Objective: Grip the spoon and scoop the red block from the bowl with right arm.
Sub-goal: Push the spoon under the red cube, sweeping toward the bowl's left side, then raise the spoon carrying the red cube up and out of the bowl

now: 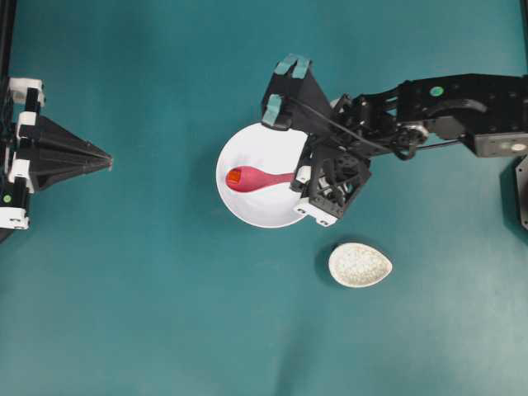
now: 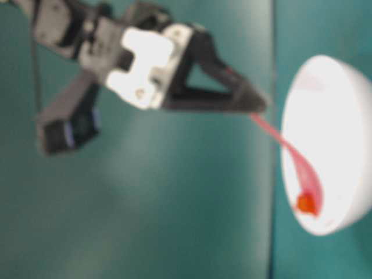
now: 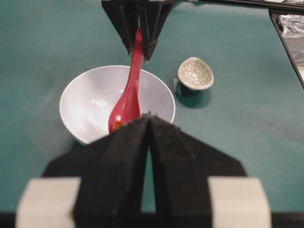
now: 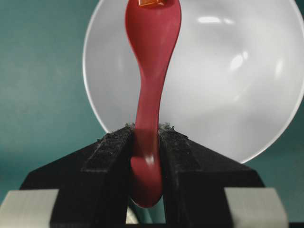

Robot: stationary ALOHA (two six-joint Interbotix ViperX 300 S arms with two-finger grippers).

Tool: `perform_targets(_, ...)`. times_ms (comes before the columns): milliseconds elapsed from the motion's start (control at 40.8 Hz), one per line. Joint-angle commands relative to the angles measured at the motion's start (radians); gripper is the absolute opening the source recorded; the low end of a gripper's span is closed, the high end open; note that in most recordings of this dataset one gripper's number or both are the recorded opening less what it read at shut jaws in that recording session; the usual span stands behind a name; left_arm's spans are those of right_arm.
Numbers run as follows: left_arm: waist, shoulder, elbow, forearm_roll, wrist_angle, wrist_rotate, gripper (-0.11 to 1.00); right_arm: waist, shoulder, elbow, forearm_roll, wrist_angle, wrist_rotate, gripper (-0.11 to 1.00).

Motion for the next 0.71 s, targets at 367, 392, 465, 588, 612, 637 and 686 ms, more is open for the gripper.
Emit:
perform_targets(367,0.0,0.008,-0.018,0.003,-0.005,0.0,0.0,0.005,-0.161,0.067,0.003,-0.066,0.002,0.23)
perform_targets(392,-0.002,0.008,-0.018,0.002,-0.005,0.0,0.0,0.005,-0.17,0.074,0.003,-0.074,0.002,0.23)
perform_targets(465,0.0,0.008,-0.018,0.002,-0.005,0.0,0.0,0.005,-0.201,0.091,0.003,-0.106,0.0,0.23)
perform_targets(588,-0.002,0.006,-0.02,0.003,-0.005,0.0,0.0,0.005,-0.262,0.13,0.003,-0.169,0.0,0.23)
perform_targets(612,0.0,0.006,-0.018,0.002,-0.005,0.0,0.0,0.003,-0.272,0.137,0.002,-0.178,0.0,0.23)
perform_targets(637,0.0,0.006,-0.018,0.003,-0.005,0.0,0.0,0.005,-0.281,0.144,0.003,-0.183,0.0,0.23)
perform_targets(686,0.0,0.006,-0.018,0.003,-0.005,0.0,0.0,0.005,-0.305,0.156,0.003,-0.193,0.0,0.23)
